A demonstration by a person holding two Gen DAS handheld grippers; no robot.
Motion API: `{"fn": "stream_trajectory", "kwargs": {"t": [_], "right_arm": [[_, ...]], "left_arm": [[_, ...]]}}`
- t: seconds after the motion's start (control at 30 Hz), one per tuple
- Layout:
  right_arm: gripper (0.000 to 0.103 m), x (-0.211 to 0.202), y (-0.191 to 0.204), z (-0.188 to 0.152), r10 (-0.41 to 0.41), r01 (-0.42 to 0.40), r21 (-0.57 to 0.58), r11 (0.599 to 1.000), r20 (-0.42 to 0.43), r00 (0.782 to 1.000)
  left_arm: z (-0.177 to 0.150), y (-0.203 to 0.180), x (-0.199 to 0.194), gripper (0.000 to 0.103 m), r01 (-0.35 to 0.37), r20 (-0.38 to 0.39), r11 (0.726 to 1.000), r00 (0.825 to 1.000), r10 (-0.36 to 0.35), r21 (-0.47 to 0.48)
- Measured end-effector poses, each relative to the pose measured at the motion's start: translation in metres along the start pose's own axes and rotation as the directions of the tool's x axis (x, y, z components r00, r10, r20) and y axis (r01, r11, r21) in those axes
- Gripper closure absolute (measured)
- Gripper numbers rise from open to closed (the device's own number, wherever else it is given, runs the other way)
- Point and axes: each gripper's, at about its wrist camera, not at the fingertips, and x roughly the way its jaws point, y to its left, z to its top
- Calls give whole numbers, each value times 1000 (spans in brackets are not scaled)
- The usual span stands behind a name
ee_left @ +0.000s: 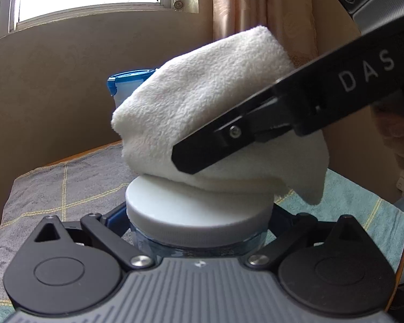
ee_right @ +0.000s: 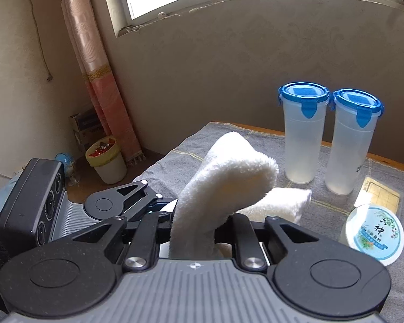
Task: Clean container
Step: 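Wipe the white jar lid with the cloth in the right tool while the left tool holds the jar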
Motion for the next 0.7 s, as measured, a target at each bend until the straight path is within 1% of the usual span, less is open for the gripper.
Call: {"fn": "stream_trajectory", "kwargs": {"t": [0.1,0.27,0.4,0.53,0.7], "right_arm": [[84,2,10,1,34,-34,-12,999,-7,999],[84,-1,24,1,84,-85,-31,996,-18,996],[84,-9,28,-4,110,-111,-29,993,-23,994],[84,-24,25,-12,82,-83,-22,996,-24,996],[84,-46,10,-22,17,-17,29,999,2,1000]], "left_arm": [[0,1,-1,4,1,1,1000,1000,-1,-15],[-1,5,-6,4,-8,4,1000,1000,8,-10],[-2,12,-10,4,-36,8,999,999,36,-16],[-4,21,-13,4,-67,5,997,998,67,-28],[-8,36,-17,4,-124,-4,991,992,124,-56]]}}
